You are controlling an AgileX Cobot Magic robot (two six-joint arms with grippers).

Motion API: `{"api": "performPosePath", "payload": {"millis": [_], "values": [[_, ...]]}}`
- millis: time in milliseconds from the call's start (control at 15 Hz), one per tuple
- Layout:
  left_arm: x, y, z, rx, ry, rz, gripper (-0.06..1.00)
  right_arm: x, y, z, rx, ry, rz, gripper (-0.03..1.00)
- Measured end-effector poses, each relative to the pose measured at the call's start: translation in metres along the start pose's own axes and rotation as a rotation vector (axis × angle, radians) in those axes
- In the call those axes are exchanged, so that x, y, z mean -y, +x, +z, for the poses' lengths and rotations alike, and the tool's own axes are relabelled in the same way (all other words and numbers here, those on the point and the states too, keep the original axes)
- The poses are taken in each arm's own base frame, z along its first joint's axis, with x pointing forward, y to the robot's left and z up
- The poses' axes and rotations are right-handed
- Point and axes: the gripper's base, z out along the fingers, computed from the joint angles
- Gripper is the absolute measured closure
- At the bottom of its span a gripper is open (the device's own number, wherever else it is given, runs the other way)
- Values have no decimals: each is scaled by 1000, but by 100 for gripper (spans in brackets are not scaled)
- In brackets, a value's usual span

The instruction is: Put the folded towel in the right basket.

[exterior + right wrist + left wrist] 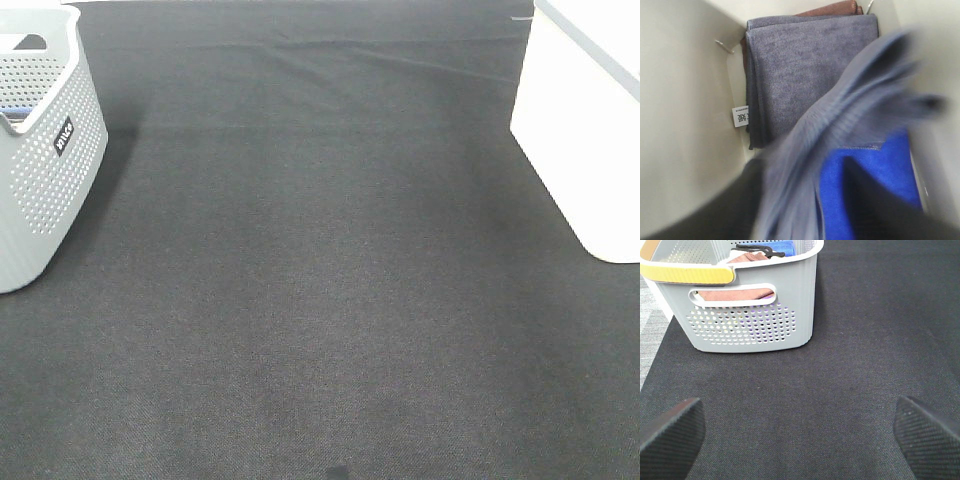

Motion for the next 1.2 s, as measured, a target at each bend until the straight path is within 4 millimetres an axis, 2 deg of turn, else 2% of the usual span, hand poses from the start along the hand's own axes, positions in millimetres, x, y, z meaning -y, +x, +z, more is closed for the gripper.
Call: {"api": "performPosePath", "payload": {"millis": [67,133,267,333,467,667,733,800,867,1000,1200], "values": [[0,0,0,0,0,0,-3,0,0,-2,3,0,0,33],[0,0,0,0,0,0,-3,-1,0,-6,9,-1,-1,27],[0,0,0,0,0,0,-3,-7,-3,-26,47,-43,2,24],[0,0,0,0,0,0,-3,-16,-5,-50,95,-98,-5,23],[0,0,0,0,0,0,-3,-39,-5,-74,138,-146,-44,23],[0,0,0,0,0,0,-3,-92,3,-105,183,-195,-170,23],[0,0,0,0,0,0,-3,-108,9,-112,181,-207,-207,23],[0,0,0,0,0,0,-3,-131,25,-123,160,-219,-263,23],[0,0,0,0,0,0,-3,-137,35,-126,139,-212,-289,23],[0,0,0,0,0,0,-3,-140,63,-130,64,-188,-321,23],[0,0,0,0,0,0,-3,-124,110,-140,-37,-159,-323,23]]}}
